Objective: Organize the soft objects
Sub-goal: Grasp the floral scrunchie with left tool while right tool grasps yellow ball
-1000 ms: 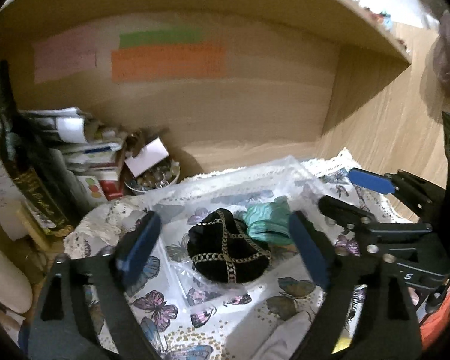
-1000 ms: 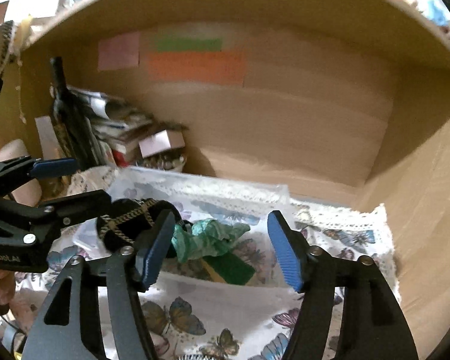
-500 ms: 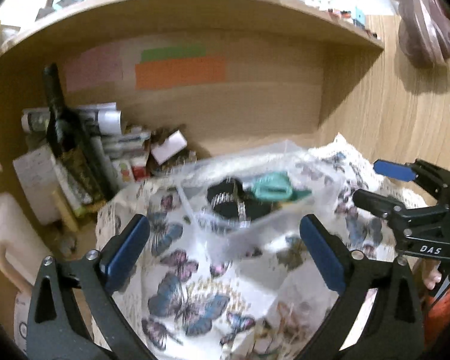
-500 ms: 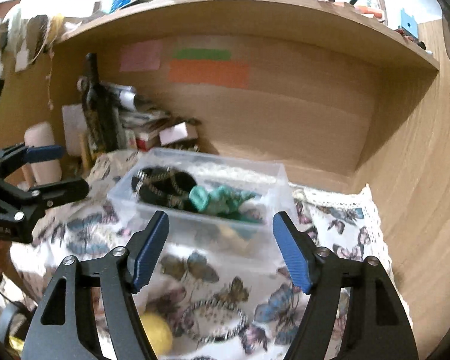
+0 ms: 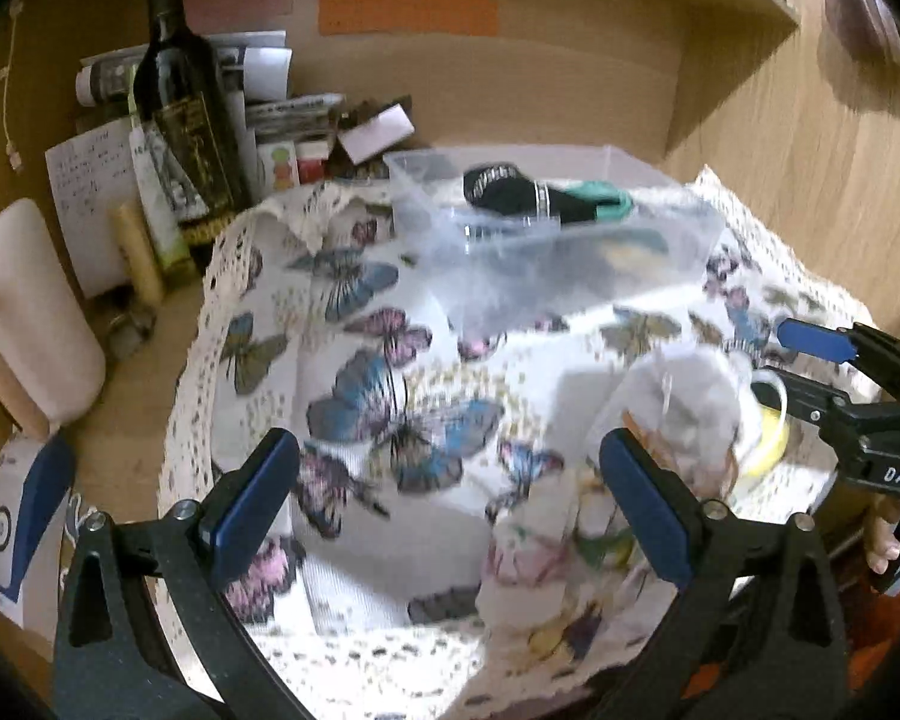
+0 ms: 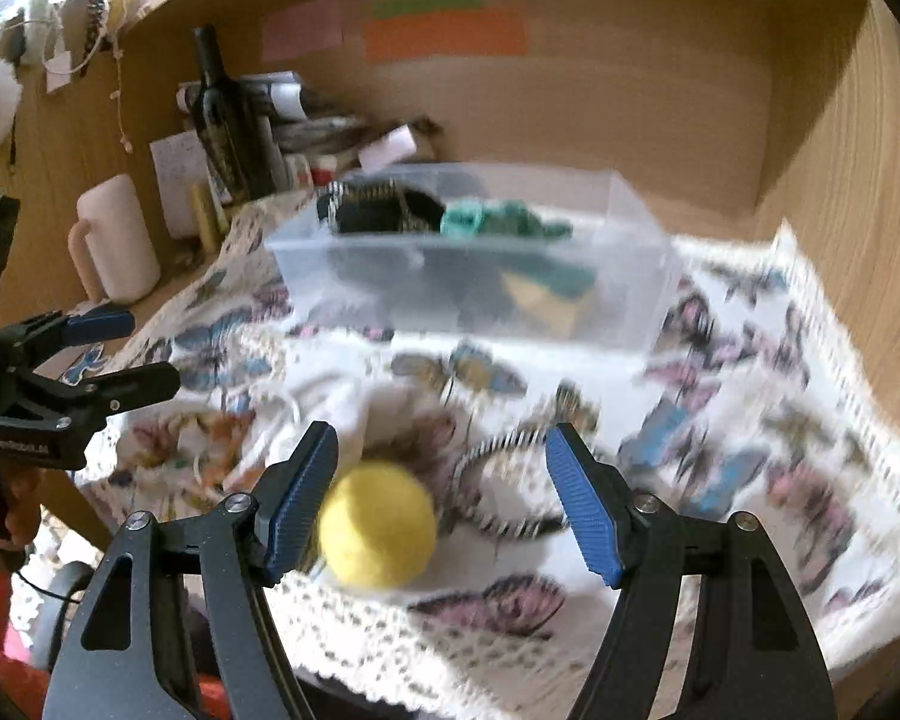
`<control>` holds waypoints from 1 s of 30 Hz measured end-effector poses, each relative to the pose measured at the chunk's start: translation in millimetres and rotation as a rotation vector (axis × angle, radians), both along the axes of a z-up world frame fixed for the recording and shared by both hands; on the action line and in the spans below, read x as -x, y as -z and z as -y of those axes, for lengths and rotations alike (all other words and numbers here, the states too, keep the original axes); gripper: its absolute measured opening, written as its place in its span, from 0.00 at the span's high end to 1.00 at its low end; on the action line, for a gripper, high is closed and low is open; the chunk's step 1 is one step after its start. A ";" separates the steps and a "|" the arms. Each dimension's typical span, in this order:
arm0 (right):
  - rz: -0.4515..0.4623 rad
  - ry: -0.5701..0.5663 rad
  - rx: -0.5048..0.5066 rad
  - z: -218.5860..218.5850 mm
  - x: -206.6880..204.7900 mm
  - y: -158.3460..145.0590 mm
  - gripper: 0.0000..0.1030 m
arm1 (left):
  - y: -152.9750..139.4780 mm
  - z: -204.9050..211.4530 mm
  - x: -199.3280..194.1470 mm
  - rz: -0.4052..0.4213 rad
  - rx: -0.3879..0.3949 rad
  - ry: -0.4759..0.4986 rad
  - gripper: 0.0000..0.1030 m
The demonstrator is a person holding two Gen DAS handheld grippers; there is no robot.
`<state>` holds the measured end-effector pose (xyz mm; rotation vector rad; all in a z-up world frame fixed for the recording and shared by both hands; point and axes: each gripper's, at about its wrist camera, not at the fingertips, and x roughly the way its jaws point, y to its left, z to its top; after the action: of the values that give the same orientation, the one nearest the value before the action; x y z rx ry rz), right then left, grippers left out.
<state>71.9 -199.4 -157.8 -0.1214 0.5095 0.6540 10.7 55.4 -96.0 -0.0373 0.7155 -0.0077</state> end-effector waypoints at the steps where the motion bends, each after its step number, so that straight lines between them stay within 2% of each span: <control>1: -0.014 -0.002 -0.001 0.7 0.9 3.1 0.33 | 3.0 1.7 2.5 -0.004 -0.001 0.004 0.01; 5: -0.057 -0.029 -0.021 3.1 4.6 9.4 0.33 | 14.7 7.5 9.2 -0.025 0.029 0.022 0.02; 6: -0.063 -0.038 -0.021 3.2 5.9 10.3 0.34 | 17.0 8.6 10.1 -0.029 0.040 0.029 0.06; 7: -0.064 -0.045 -0.021 3.1 7.3 10.9 0.36 | 19.1 9.2 10.2 -0.036 0.052 0.037 0.15; 9: -0.071 -0.059 -0.019 1.5 8.6 12.4 0.40 | 24.5 12.4 8.9 -0.066 0.074 0.063 0.25; 12: -0.080 -0.085 -0.017 -2.3 11.1 13.9 0.49 | 29.0 15.5 9.8 -0.070 0.084 0.075 0.35; 15: -0.097 -0.126 -0.019 -7.0 13.7 16.8 0.63 | 30.0 19.4 10.6 -0.075 0.090 0.110 0.62; 16: -0.100 -0.140 -0.020 -9.1 14.9 17.7 0.67 | 29.8 20.2 10.6 -0.076 0.094 0.117 0.68; 17: -0.093 -0.135 -0.017 -10.1 15.9 18.1 0.67 | 29.4 21.1 11.0 -0.073 0.091 0.122 0.70; 19: -0.076 -0.126 -0.011 -11.9 18.4 18.1 0.68 | 27.9 22.3 12.1 -0.063 0.083 0.121 0.85; 22: -0.067 -0.111 -0.017 -10.0 18.8 15.8 0.69 | 22.9 19.0 12.1 -0.049 0.100 0.114 0.88; 30: -0.002 -0.017 -0.055 11.0 10.5 -4.8 0.69 | -7.4 5.6 13.5 0.057 0.066 0.055 0.89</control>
<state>61.4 -210.4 -153.1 -0.0734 0.4926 0.6846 -2.8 49.8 -88.5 -0.0805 0.6586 -0.0844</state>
